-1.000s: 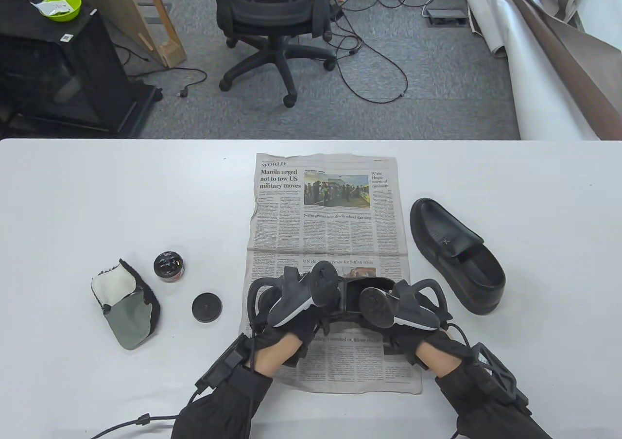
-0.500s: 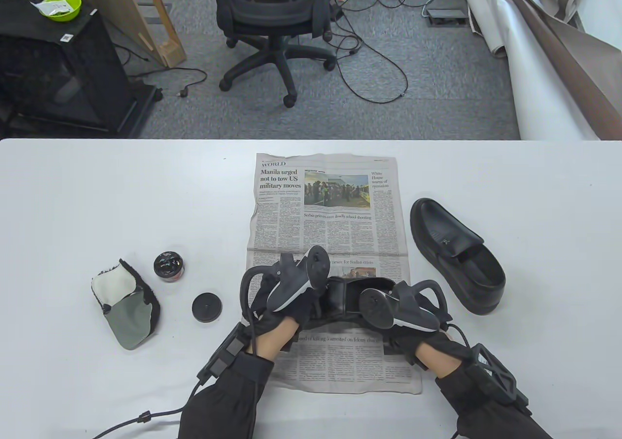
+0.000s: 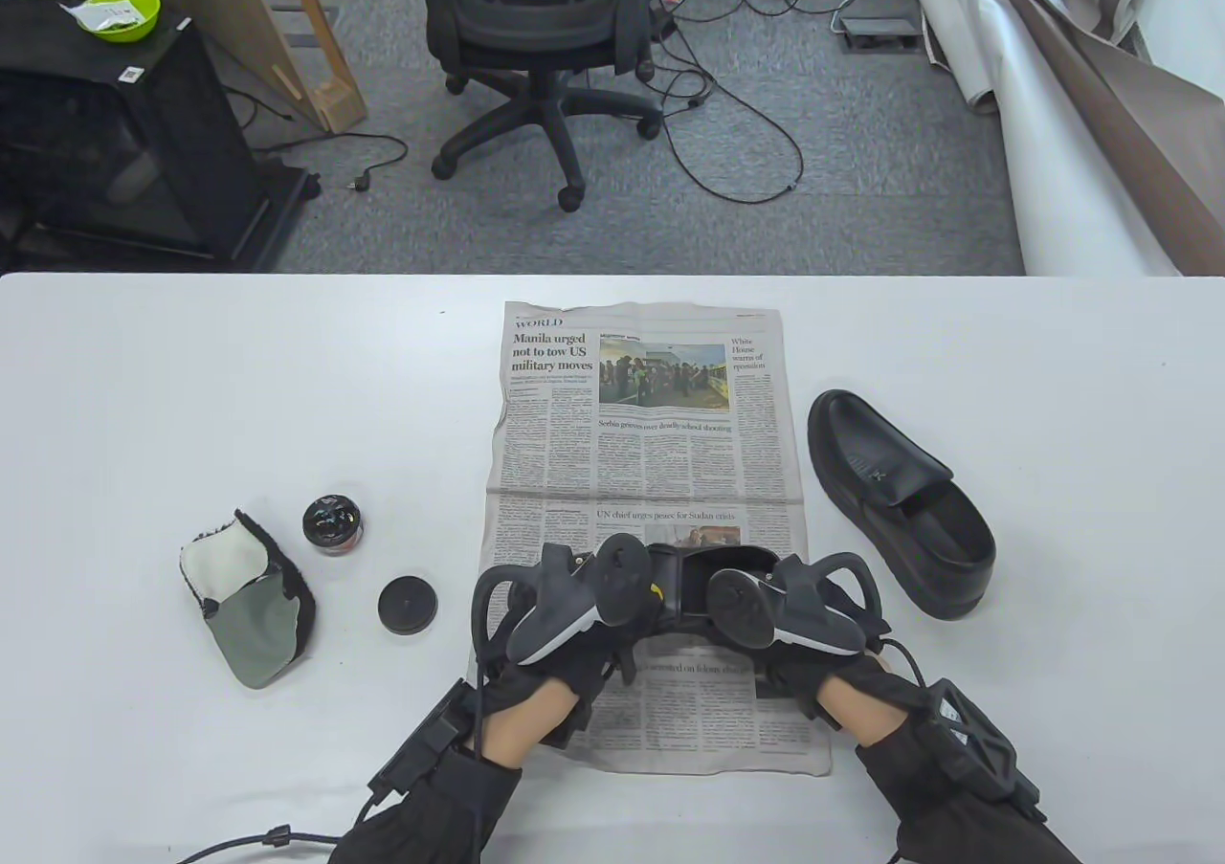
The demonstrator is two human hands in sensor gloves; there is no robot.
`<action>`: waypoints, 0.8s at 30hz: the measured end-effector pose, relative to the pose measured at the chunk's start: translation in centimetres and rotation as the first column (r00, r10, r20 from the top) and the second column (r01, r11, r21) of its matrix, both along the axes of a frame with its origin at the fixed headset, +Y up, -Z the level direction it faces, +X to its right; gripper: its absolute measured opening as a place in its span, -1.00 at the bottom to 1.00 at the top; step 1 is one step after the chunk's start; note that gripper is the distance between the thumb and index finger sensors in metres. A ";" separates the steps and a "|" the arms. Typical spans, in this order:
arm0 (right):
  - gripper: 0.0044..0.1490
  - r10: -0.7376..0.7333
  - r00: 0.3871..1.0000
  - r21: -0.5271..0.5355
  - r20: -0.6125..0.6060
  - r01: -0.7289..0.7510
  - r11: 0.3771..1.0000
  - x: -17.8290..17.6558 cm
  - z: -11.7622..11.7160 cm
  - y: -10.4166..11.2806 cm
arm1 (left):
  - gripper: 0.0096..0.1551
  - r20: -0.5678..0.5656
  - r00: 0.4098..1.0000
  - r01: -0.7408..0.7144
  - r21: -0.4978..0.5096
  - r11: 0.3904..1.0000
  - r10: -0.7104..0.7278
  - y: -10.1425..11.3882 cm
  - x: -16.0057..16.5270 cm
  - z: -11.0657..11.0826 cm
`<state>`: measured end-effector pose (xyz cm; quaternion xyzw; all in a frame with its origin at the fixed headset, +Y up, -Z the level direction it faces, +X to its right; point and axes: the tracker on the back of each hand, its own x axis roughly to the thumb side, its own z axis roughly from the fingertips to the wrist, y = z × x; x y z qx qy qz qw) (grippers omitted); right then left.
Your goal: Dip and apply built-in sponge shoe polish on shoes
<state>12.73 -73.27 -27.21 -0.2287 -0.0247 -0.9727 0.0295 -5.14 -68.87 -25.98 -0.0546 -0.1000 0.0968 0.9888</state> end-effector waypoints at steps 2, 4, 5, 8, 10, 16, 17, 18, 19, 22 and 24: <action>-0.48 -0.001 1.000 -0.003 -0.002 0.001 1.000 0.0 0.0 0.0 | -0.49 0.015 0.999 -0.033 -0.014 0.999 0.033 0.1 0.8 -0.2; -0.48 -0.004 1.000 -0.007 -0.007 0.004 1.000 0.0 -0.1 0.0 | -0.49 0.016 1.000 -0.018 0.016 1.000 0.018 0.1 1.7 -0.6; -0.48 -0.005 1.000 -0.007 -0.008 0.005 1.000 0.0 -0.1 0.0 | -0.49 0.014 1.000 -0.006 0.021 1.000 0.006 0.1 2.0 -0.9; -0.48 -0.008 1.000 -0.003 -0.011 0.008 1.000 0.0 0.0 0.0 | -0.49 -0.008 1.000 0.002 0.039 0.999 -0.002 -0.1 2.9 -2.2; -0.48 -0.010 1.000 -0.006 -0.015 0.010 1.000 0.0 -0.1 0.0 | -0.49 -0.021 0.999 0.031 0.058 0.998 -0.030 -0.2 3.2 -2.9; -0.48 -0.010 1.000 -0.006 -0.018 0.009 1.000 0.0 -0.1 0.0 | -0.49 -0.062 0.997 0.054 0.053 0.997 -0.051 -0.7 2.8 -4.0; -0.48 -0.009 1.000 -0.005 -0.017 0.009 1.000 0.0 -0.1 0.0 | -0.49 -0.071 0.995 0.067 0.059 0.996 -0.063 -0.7 2.6 -4.0; -0.48 -0.009 1.000 -0.004 -0.017 0.009 1.000 0.0 -0.1 0.0 | -0.49 -0.075 0.995 0.076 0.064 0.995 -0.072 -0.7 2.5 -4.0; -0.48 -0.008 1.000 -0.004 -0.016 0.008 1.000 0.0 -0.1 0.0 | -0.49 -0.077 0.994 0.085 0.063 0.994 -0.080 -0.7 2.3 -4.0; -0.48 -0.007 1.000 -0.003 -0.014 0.007 1.000 0.0 -0.1 0.0 | -0.49 -0.106 0.988 0.124 0.074 0.990 -0.115 -0.8 1.8 -3.8; -0.48 -0.007 1.000 -0.004 -0.013 0.007 1.000 0.0 0.0 0.0 | -0.49 -0.117 0.985 0.139 0.069 0.988 -0.130 -0.9 1.3 -3.7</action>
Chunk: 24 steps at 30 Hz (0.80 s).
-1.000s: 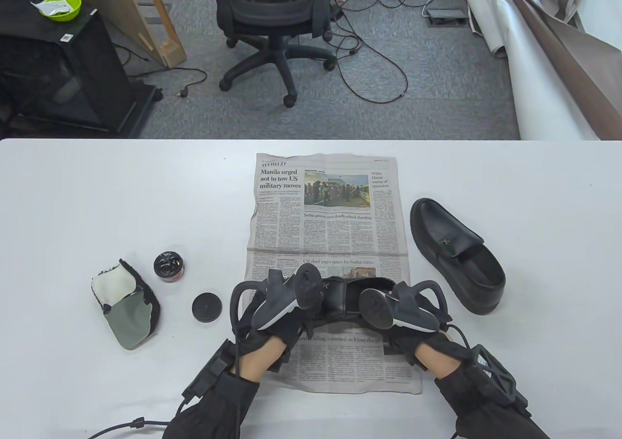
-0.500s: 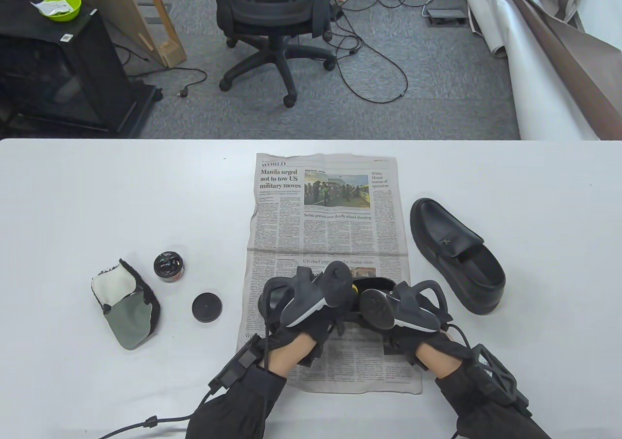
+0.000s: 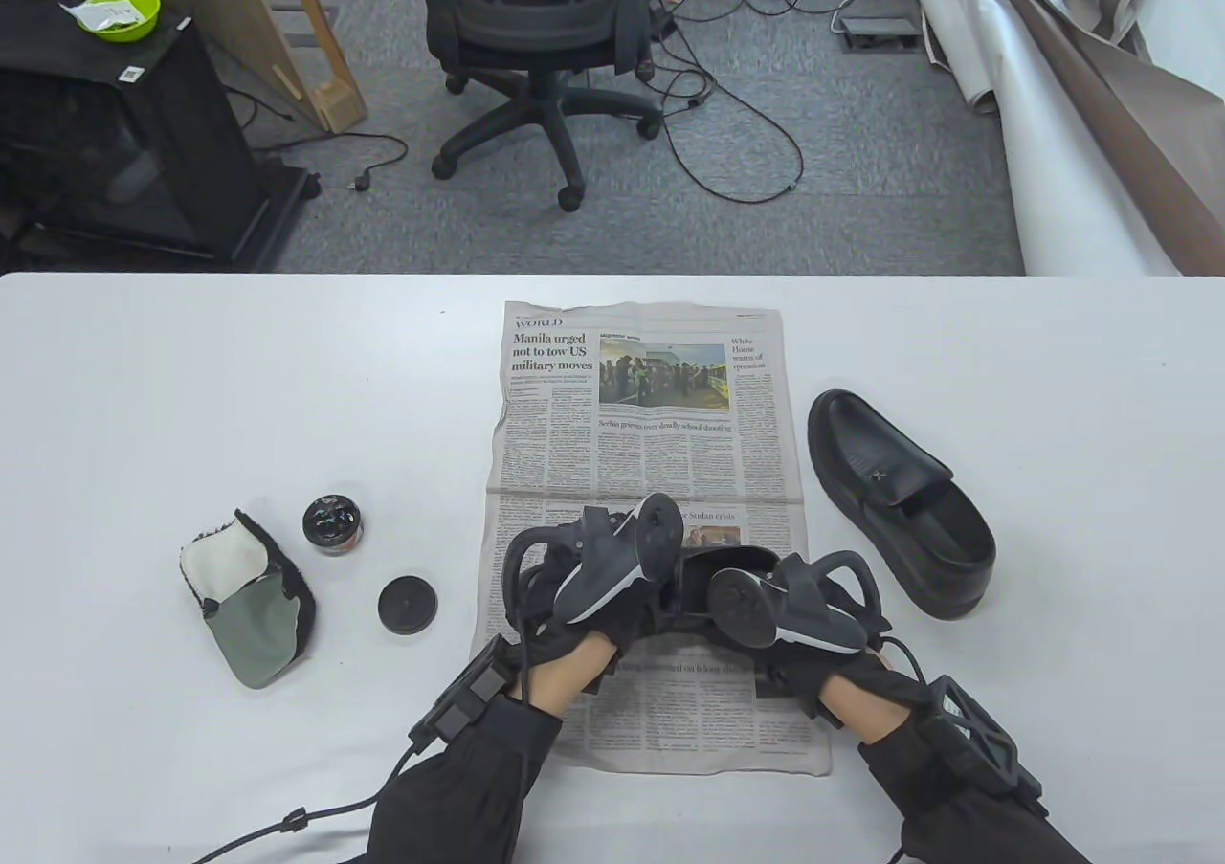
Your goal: Dip and apply built-in sponge shoe polish on shoes
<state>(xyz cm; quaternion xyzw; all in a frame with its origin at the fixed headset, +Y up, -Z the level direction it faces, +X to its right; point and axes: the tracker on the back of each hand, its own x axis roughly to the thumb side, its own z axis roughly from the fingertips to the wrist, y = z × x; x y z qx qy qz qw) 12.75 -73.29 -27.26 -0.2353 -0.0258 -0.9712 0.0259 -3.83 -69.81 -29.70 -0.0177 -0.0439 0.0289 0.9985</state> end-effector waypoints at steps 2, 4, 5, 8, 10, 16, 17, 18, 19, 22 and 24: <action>-0.48 0.002 1.000 0.001 0.002 -0.002 1.000 0.0 0.0 0.0 | -0.49 -0.018 1.000 -0.001 -0.026 1.000 0.000 -0.1 -0.6 0.1; -0.48 0.002 1.000 0.001 0.004 -0.003 1.000 0.0 0.0 0.0 | -0.49 -0.020 1.000 0.003 -0.039 0.999 -0.003 -0.2 -1.1 0.3; -0.48 0.003 1.000 0.001 0.006 -0.003 1.000 0.0 0.0 0.0 | -0.49 -0.026 1.000 0.007 -0.043 0.999 -0.008 -0.2 -1.4 0.6; -0.48 0.007 1.000 0.007 0.010 -0.007 1.000 0.0 0.1 0.0 | -0.49 -0.017 1.000 0.007 -0.053 0.999 -0.008 0.0 -1.9 1.6; -0.48 0.007 1.000 0.006 0.013 -0.007 1.000 0.0 0.1 0.0 | -0.49 -0.003 1.000 -0.001 -0.066 0.998 0.001 0.2 -2.2 2.3; -0.48 0.009 1.000 0.006 0.017 -0.009 1.000 0.0 0.1 0.0 | -0.49 0.075 0.993 -0.081 -0.083 0.993 0.087 0.7 -1.9 4.3; -0.48 0.008 1.000 0.006 0.015 -0.008 1.000 0.0 0.1 0.0 | -0.49 0.100 0.989 -0.098 -0.075 0.992 0.105 0.7 -1.5 4.5; -0.48 0.007 1.000 0.005 0.014 -0.007 1.000 0.0 0.1 0.0 | -0.49 0.100 0.988 -0.113 -0.068 0.991 0.119 0.7 -1.2 4.7; -0.48 0.006 1.000 0.004 0.013 -0.006 1.000 0.0 0.1 0.0 | -0.49 0.116 0.986 -0.115 -0.054 0.992 0.120 0.8 -0.8 4.8; -0.48 0.003 1.000 0.002 0.009 -0.003 1.000 0.0 0.1 0.0 | -0.49 0.129 0.982 -0.133 -0.016 0.991 0.134 0.7 0.3 4.6; -0.48 0.000 1.000 0.002 0.007 0.000 1.000 0.0 0.0 0.0 | -0.49 0.117 0.986 -0.118 0.019 0.993 0.115 0.6 0.8 4.2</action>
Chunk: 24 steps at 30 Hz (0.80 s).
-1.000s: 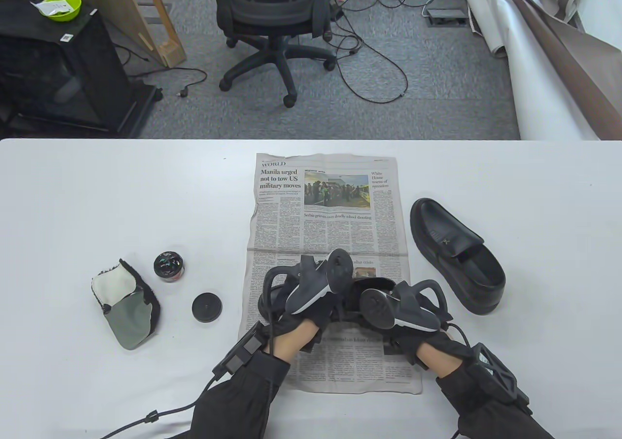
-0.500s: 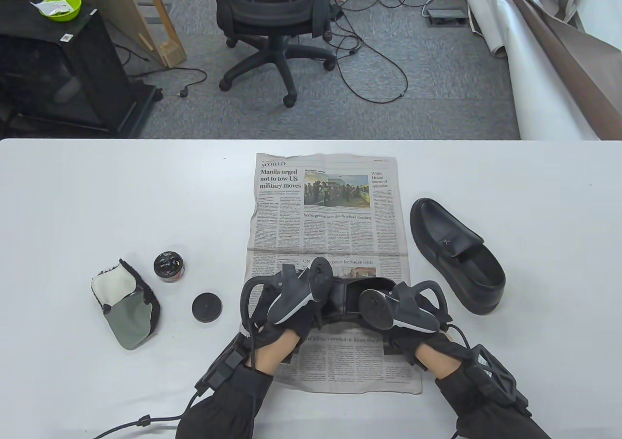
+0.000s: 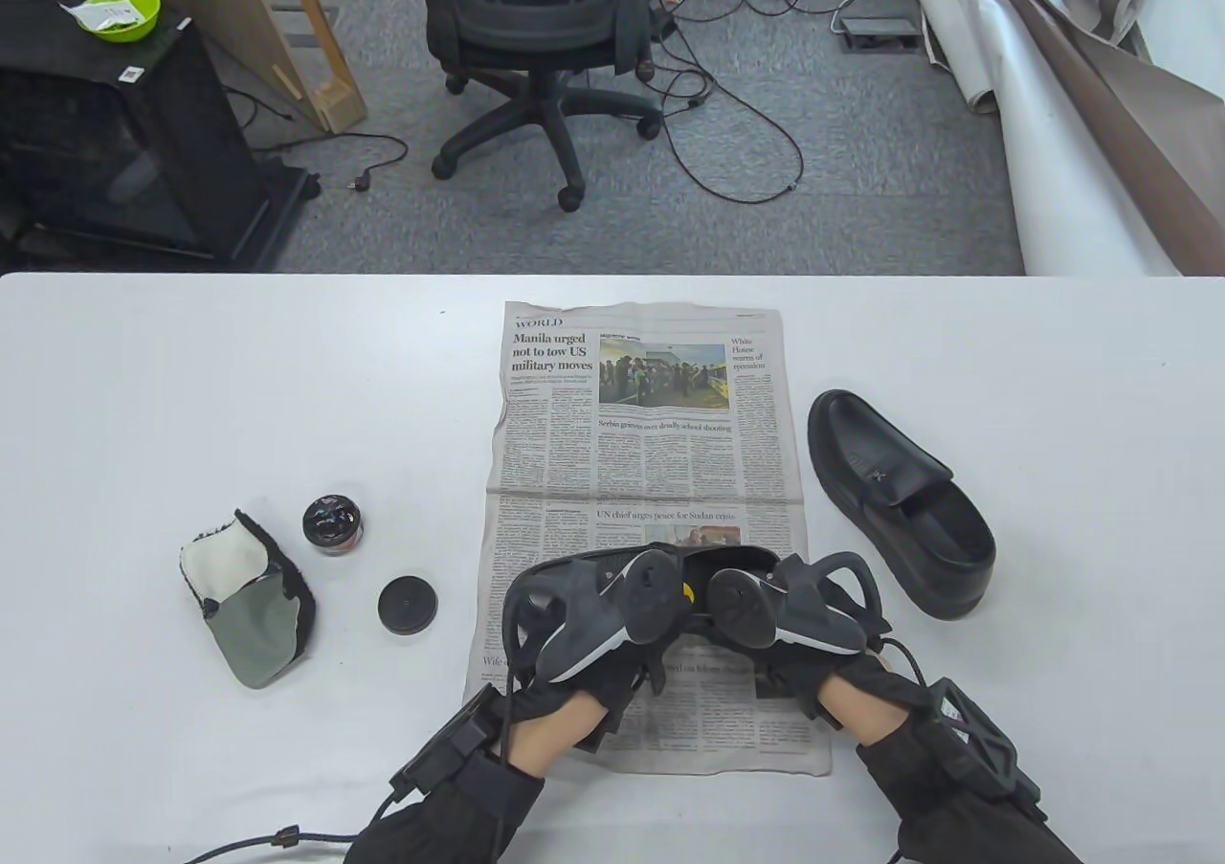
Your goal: Dip and apply built-in sponge shoe polish on shoes
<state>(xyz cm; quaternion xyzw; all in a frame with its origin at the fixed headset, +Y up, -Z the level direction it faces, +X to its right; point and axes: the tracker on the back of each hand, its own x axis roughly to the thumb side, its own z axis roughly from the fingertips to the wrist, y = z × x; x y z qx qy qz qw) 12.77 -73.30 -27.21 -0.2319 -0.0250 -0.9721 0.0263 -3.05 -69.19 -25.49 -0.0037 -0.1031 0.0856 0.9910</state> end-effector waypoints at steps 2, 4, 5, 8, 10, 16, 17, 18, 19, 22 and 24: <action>-0.48 -0.001 1.000 -0.003 -0.003 0.001 1.000 0.0 0.0 0.0 | -0.49 -0.011 1.000 0.011 0.008 1.000 -0.011 -0.1 0.2 -0.7; -0.48 -0.002 1.000 -0.004 -0.005 0.002 1.000 0.0 0.0 0.0 | -0.49 -0.032 0.999 0.008 0.012 1.000 -0.007 -0.1 0.3 -1.4; -0.48 -0.002 1.000 -0.003 -0.006 0.002 1.000 0.0 0.0 0.0 | -0.49 -0.041 0.999 0.019 0.011 1.000 -0.019 -0.2 0.3 -1.8; -0.48 -0.004 1.000 -0.004 -0.008 0.004 1.000 0.0 -0.1 0.0 | -0.49 -0.067 0.997 0.034 0.005 0.999 -0.034 -0.5 0.2 -3.1; -0.48 -0.004 1.000 -0.003 -0.007 0.004 1.000 0.0 -0.1 0.0 | -0.49 -0.087 0.995 0.050 0.005 0.999 -0.050 -0.6 0.1 -3.7; -0.48 -0.001 1.000 0.003 -0.003 0.001 1.000 0.0 0.0 0.0 | -0.49 -0.131 0.985 0.110 -0.051 0.993 -0.116 -1.0 -1.4 -4.6; -0.48 -0.001 1.000 0.003 -0.003 0.001 1.000 0.0 0.0 0.0 | -0.49 -0.142 0.978 0.145 -0.056 0.988 -0.152 -1.1 -2.1 -4.8; -0.48 -0.001 1.000 0.003 -0.003 0.001 1.000 0.0 0.0 0.0 | -0.49 -0.156 0.972 0.165 -0.068 0.984 -0.173 -1.3 -2.7 -4.9; -0.48 -0.001 1.000 0.002 -0.003 0.001 1.000 0.0 0.0 0.0 | -0.49 -0.165 0.970 0.170 -0.076 0.983 -0.180 -1.5 -3.1 -5.0; -0.48 0.000 1.000 0.002 -0.002 0.000 1.000 0.0 0.0 0.0 | -0.49 -0.205 0.966 0.133 -0.123 0.983 -0.156 -1.9 -5.1 -5.3; -0.48 0.001 1.000 0.001 -0.001 -0.001 1.000 0.0 0.0 0.0 | -0.49 -0.225 0.957 0.155 -0.137 0.978 -0.183 -1.8 -6.2 -5.2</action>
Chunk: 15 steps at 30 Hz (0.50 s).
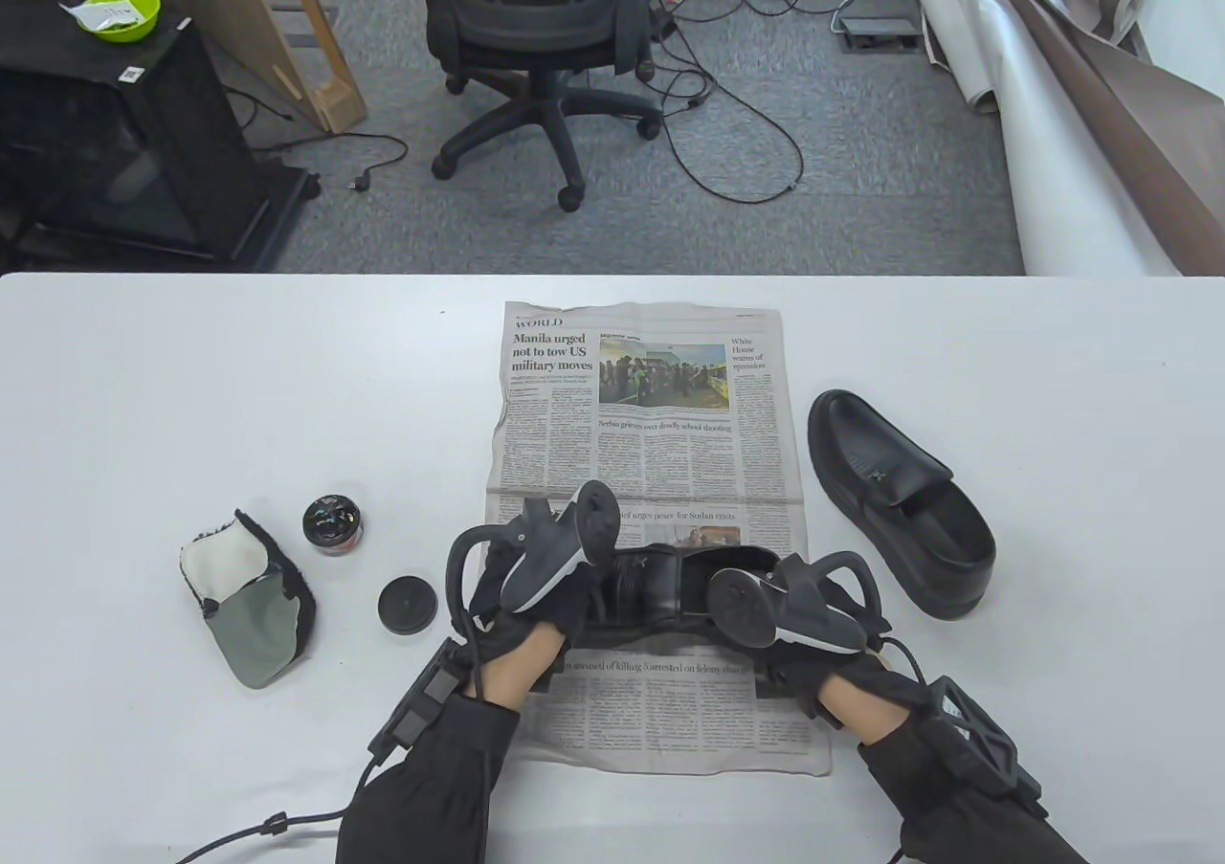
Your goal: Dip and apply built-in sponge shoe polish on shoes
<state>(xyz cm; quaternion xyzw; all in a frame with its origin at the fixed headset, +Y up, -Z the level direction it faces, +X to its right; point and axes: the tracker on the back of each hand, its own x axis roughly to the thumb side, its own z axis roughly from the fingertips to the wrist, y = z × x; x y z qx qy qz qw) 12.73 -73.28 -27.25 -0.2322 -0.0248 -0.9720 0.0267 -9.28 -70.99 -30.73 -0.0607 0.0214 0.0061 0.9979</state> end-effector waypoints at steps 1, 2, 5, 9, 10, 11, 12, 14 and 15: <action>-0.48 0.000 1.000 0.001 0.001 0.000 1.000 0.0 0.0 0.0 | -0.49 -0.004 1.000 0.019 0.001 1.000 -0.019 0.1 -0.4 0.1; -0.48 0.001 1.000 0.002 0.002 -0.001 1.000 0.0 0.0 0.0 | -0.49 -0.011 0.999 0.039 -0.003 0.999 -0.039 0.2 -1.0 0.4; -0.48 0.002 1.000 0.003 0.004 -0.002 1.000 0.0 0.0 0.0 | -0.49 -0.036 0.999 0.034 -0.012 0.999 -0.034 0.5 -2.2 1.2; -0.48 0.004 1.000 0.004 0.008 -0.005 1.000 0.0 0.0 0.0 | -0.49 -0.031 0.999 0.042 -0.025 0.999 -0.043 0.8 -3.0 2.0; -0.48 0.005 1.000 0.004 0.009 -0.005 1.000 -0.1 0.0 0.0 | -0.49 -0.024 0.998 0.058 -0.032 0.998 -0.059 0.9 -3.0 2.3; -0.48 0.006 1.000 0.004 0.010 -0.006 1.000 -0.1 0.0 0.0 | -0.49 -0.022 0.997 0.067 -0.042 0.997 -0.068 1.0 -2.9 2.7; -0.48 0.005 1.000 0.005 0.010 -0.006 1.000 -0.1 0.0 0.0 | -0.49 -0.014 0.997 0.073 -0.045 0.996 -0.074 1.1 -2.8 2.9; -0.48 0.006 1.000 0.005 0.011 -0.006 1.000 -0.1 0.0 0.0 | -0.49 0.023 0.996 0.083 -0.045 0.996 -0.082 1.3 -2.2 3.7; -0.48 0.006 1.000 0.004 0.011 -0.006 1.000 -0.1 0.0 0.0 | -0.49 0.038 0.997 0.067 -0.045 0.997 -0.065 1.3 -1.9 4.0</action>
